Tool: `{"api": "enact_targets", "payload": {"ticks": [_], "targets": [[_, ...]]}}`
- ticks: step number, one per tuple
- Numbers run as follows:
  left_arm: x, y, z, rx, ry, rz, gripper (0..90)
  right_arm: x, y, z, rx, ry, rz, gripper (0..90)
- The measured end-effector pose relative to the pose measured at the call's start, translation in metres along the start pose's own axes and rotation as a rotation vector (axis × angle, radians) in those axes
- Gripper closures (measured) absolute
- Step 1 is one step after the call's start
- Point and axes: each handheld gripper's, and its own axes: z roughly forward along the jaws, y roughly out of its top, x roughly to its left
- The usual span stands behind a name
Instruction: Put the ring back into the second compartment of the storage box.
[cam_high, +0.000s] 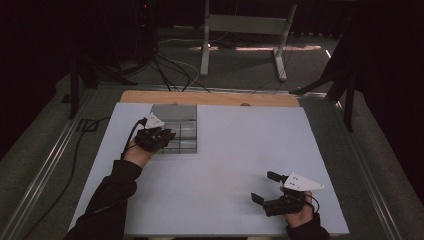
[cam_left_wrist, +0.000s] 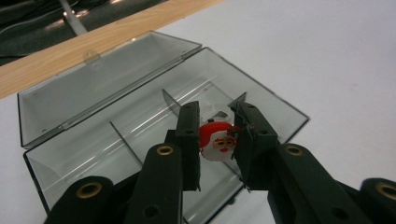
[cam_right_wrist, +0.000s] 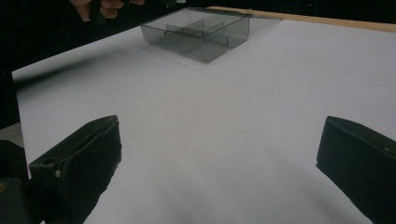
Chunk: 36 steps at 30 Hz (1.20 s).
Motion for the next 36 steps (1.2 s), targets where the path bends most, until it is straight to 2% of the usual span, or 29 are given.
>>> {"api": "enact_targets", "payload": {"ticks": [6,15,17,23,30,32,36], "targets": [[0.007,0.003,0.008,0.032,0.012,-0.003,73.3,0.0,0.0,0.0,0.001,0.001,0.002,0.0],[0.016,0.012,0.02,0.062,0.006,-0.022,73.3,0.0,0.0,0.0,0.0,0.002,0.003,0.0],[0.017,0.015,0.022,0.072,0.016,-0.013,73.3,0.0,0.0,0.0,0.0,0.002,0.001,0.0],[0.023,0.019,0.029,0.095,0.022,-0.022,73.2,0.0,0.0,0.0,0.0,0.004,0.003,0.0],[0.027,0.021,0.035,0.128,0.023,-0.01,73.1,0.0,0.0,0.0,-0.002,0.005,0.006,0.0],[0.03,0.021,0.037,0.131,0.014,-0.026,73.1,0.0,0.0,0.0,-0.002,0.006,0.006,0.0],[0.033,0.02,0.041,0.15,0.017,-0.026,73.1,0.0,0.0,0.0,0.0,0.007,0.007,0.0]]}}
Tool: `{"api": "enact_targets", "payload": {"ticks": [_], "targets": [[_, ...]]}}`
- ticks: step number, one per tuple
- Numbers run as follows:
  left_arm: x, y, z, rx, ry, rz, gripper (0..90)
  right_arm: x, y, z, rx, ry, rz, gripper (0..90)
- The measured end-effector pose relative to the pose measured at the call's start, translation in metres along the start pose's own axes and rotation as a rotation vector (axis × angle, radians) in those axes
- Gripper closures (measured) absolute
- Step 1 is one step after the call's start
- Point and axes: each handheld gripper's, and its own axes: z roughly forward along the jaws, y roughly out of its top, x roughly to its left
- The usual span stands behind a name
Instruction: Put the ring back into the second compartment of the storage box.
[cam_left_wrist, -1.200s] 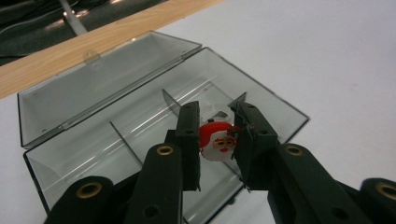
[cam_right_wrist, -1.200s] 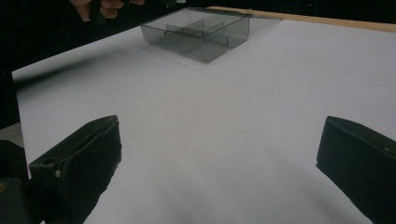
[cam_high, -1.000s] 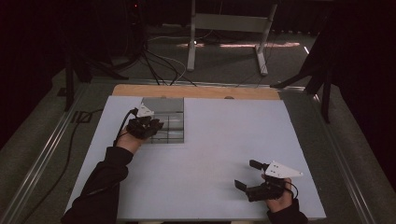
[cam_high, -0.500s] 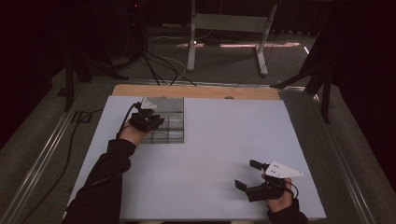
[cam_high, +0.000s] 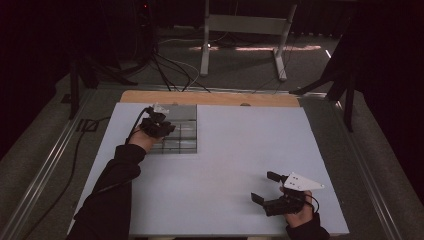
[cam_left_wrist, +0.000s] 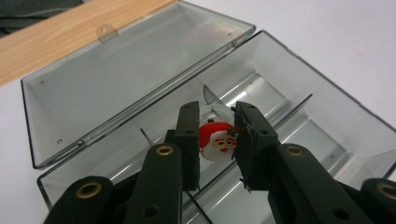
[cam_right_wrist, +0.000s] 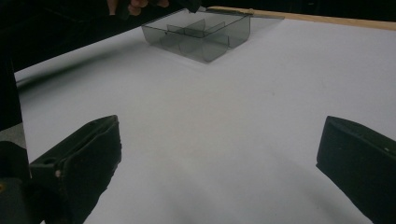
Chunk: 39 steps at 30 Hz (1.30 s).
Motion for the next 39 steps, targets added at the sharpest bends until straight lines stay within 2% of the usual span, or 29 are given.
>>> {"api": "enact_targets", "payload": {"ticks": [3,7,24,30,31,33,35,37,39], "targets": [[0.001,0.0,0.001,0.0,-0.005,-0.004,73.0,0.0,0.0,0.0,-0.001,-0.001,0.001,0.0],[0.003,0.002,0.005,0.024,-0.01,-0.004,73.0,0.0,0.0,0.0,0.0,0.0,0.002,0.0],[0.002,0.007,0.018,0.096,-0.005,0.023,72.8,-0.001,0.0,0.0,0.0,0.001,0.007,0.0],[0.002,0.008,0.018,0.09,0.0,0.016,72.6,-0.001,0.0,0.0,-0.003,0.002,0.01,0.0],[0.001,0.008,0.018,0.091,0.012,0.015,72.6,-0.001,0.0,0.0,-0.002,0.001,0.009,0.0],[0.001,0.008,0.018,0.085,0.002,0.006,72.3,-0.001,0.0,0.0,-0.002,0.002,0.009,0.0],[0.0,0.008,0.018,0.09,0.026,0.017,71.0,-0.001,0.0,0.0,-0.002,0.001,0.01,0.0],[0.0,0.009,0.017,0.078,0.016,-0.003,68.3,-0.001,0.0,0.0,-0.004,0.002,0.008,0.0],[-0.001,0.01,0.015,0.07,0.045,-0.01,58.6,-0.001,0.0,0.0,-0.002,0.001,0.008,0.0]]}}
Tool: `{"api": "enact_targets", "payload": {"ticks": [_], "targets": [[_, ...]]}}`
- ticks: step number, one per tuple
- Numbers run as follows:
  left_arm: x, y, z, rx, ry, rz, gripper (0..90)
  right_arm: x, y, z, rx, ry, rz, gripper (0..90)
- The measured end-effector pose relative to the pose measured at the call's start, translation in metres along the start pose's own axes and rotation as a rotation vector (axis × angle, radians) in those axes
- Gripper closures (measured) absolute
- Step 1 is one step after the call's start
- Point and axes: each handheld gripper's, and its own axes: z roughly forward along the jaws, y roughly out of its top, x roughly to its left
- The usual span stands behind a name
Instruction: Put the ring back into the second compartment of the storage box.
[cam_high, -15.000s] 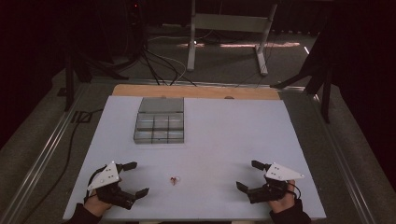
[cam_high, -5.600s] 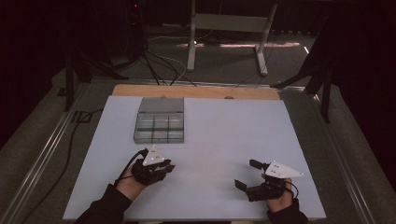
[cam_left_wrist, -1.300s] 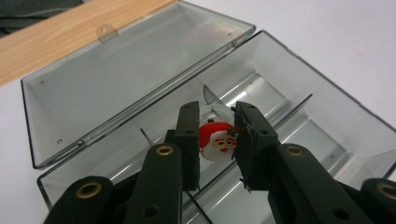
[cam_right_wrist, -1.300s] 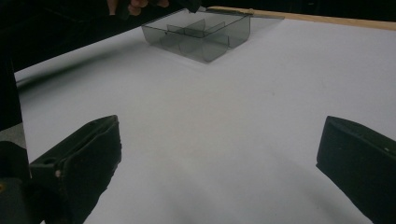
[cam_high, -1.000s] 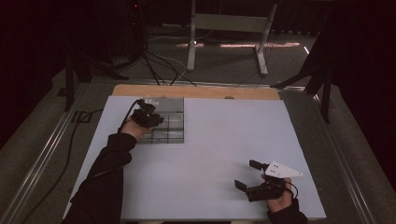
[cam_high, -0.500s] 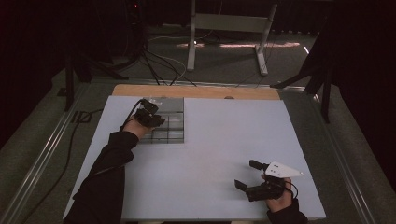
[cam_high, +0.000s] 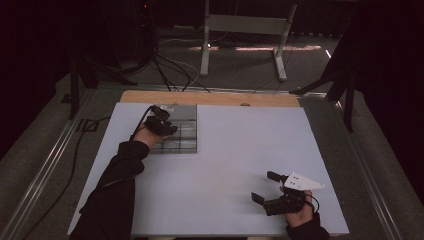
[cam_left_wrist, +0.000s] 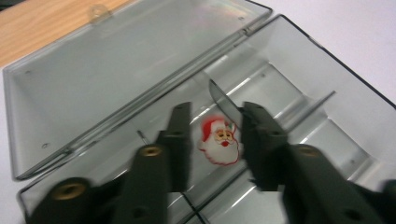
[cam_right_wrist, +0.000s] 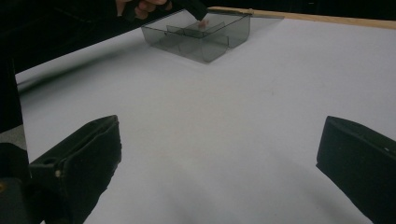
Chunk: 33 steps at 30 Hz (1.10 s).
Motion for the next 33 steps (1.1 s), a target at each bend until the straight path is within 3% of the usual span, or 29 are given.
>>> {"api": "enact_targets", "payload": {"ticks": [7,10,17,25,28,33], "targets": [[0.0,0.001,-0.012,-0.035,-0.001,-0.034,37.4,0.0,0.0,-0.001,-0.004,0.001,0.001,0.0],[-0.002,0.0,-0.017,-0.044,0.008,-0.043,33.3,0.0,0.0,-0.001,-0.003,0.001,0.0,0.0],[-0.001,-0.005,-0.024,-0.049,-0.021,-0.074,16.1,0.0,0.001,-0.001,-0.006,0.001,-0.003,0.0],[0.0,-0.012,-0.035,-0.086,-0.061,-0.115,6.5,0.0,0.001,-0.001,-0.005,0.001,-0.003,0.0],[0.003,-0.014,-0.04,-0.099,-0.111,-0.115,1.3,0.0,0.001,-0.001,-0.004,0.001,-0.003,0.0],[0.004,-0.018,-0.05,-0.109,-0.14,-0.076,1.0,0.0,0.001,0.0,-0.003,0.001,-0.001,0.0]]}}
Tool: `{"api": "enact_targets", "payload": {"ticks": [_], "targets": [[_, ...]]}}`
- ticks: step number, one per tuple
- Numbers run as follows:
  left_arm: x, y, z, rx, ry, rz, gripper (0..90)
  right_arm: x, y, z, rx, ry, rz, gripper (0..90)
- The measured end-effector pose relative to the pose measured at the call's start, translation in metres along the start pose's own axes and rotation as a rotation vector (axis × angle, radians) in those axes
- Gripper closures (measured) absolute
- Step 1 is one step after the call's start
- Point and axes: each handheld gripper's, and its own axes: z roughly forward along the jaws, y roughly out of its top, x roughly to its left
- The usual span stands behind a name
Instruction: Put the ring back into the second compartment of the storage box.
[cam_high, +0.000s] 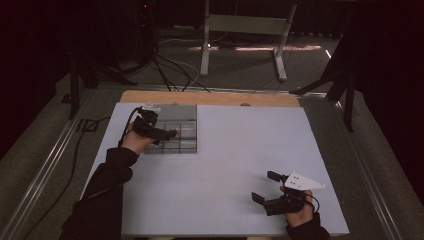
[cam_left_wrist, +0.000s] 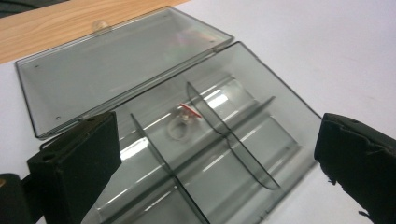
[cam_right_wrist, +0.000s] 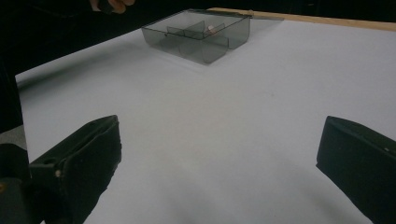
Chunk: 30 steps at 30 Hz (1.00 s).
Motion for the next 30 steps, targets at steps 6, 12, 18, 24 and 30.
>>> {"api": "enact_targets", "payload": {"ticks": [6,12,18,24,30], "targets": [[-0.004,-0.002,-0.013,-0.039,-0.066,-0.004,0.7,0.0,0.0,0.0,0.0,0.001,0.002,0.0],[-0.011,-0.007,-0.029,-0.075,-0.106,-0.001,0.3,-0.001,0.0,0.0,0.0,0.001,0.001,0.0],[-0.016,-0.016,-0.047,-0.111,-0.138,-0.004,0.3,-0.001,0.001,-0.001,-0.006,0.0,0.001,0.0],[-0.023,-0.032,-0.058,-0.127,-0.155,0.007,0.3,0.0,0.001,0.0,-0.002,0.0,-0.004,0.0],[-0.029,-0.053,-0.06,-0.119,-0.161,0.013,0.4,0.0,0.001,0.0,0.0,-0.002,0.0,0.0]]}}
